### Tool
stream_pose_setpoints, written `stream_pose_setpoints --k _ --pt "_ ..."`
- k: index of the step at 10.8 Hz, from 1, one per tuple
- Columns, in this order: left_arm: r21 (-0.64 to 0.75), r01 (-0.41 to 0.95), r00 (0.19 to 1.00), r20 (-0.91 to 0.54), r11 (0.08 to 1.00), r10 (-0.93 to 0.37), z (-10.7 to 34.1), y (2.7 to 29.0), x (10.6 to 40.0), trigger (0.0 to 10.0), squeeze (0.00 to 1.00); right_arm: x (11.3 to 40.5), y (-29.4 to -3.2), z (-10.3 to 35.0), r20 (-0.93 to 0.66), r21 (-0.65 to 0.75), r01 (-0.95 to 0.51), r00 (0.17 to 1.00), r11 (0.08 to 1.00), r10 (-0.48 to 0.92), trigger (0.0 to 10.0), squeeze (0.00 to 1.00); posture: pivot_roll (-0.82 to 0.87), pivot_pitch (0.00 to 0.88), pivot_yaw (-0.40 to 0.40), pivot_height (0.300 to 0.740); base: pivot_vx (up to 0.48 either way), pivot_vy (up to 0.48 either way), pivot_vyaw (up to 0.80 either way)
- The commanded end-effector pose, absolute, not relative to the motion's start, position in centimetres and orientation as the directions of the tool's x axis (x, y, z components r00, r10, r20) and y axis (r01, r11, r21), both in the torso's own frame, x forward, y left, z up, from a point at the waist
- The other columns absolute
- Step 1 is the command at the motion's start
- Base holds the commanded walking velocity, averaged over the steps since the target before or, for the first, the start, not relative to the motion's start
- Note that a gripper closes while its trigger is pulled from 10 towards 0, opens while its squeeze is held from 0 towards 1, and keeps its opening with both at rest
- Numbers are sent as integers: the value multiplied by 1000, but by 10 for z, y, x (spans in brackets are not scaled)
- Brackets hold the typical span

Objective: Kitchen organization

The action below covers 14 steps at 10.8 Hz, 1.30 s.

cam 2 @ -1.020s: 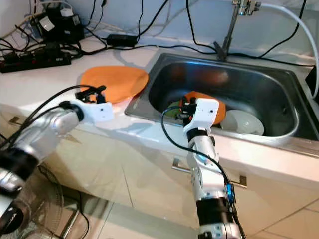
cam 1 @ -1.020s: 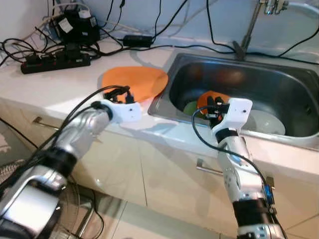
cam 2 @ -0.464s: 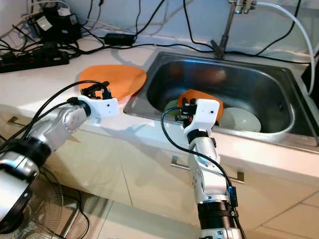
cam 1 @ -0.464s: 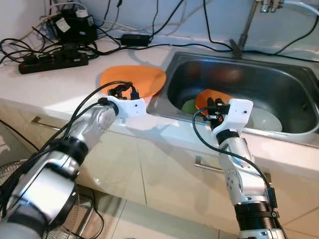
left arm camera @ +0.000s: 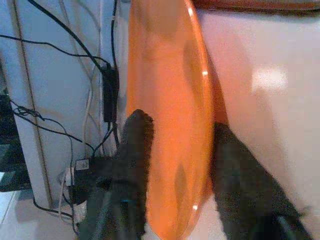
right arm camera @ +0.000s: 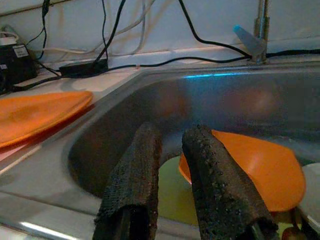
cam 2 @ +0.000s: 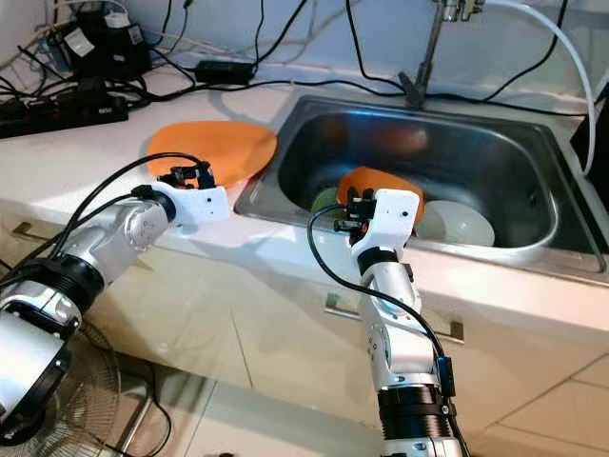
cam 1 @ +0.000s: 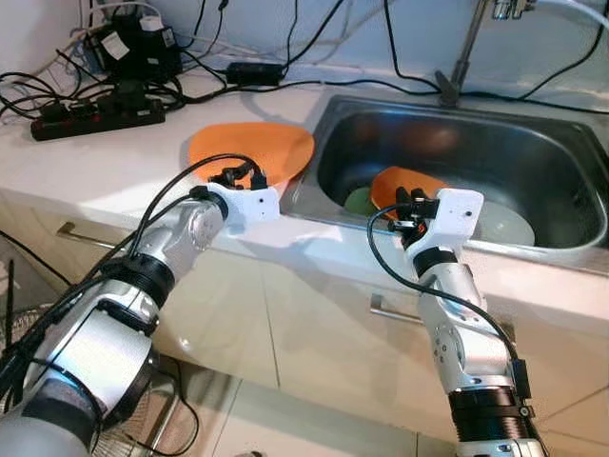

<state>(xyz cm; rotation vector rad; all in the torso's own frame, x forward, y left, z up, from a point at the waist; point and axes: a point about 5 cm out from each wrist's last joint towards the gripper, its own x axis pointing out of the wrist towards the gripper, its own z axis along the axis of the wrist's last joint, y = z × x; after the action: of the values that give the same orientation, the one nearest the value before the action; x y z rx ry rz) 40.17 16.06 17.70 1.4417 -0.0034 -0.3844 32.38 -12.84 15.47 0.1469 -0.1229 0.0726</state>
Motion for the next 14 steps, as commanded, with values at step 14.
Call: stream_pose_setpoints --k 14 --pt "998 30 919 -4 61 -394 187 158 385 0 0 333 -125 165 143 148 -97 987 984 76 10000 0 139 91 30 740 0 0 0"
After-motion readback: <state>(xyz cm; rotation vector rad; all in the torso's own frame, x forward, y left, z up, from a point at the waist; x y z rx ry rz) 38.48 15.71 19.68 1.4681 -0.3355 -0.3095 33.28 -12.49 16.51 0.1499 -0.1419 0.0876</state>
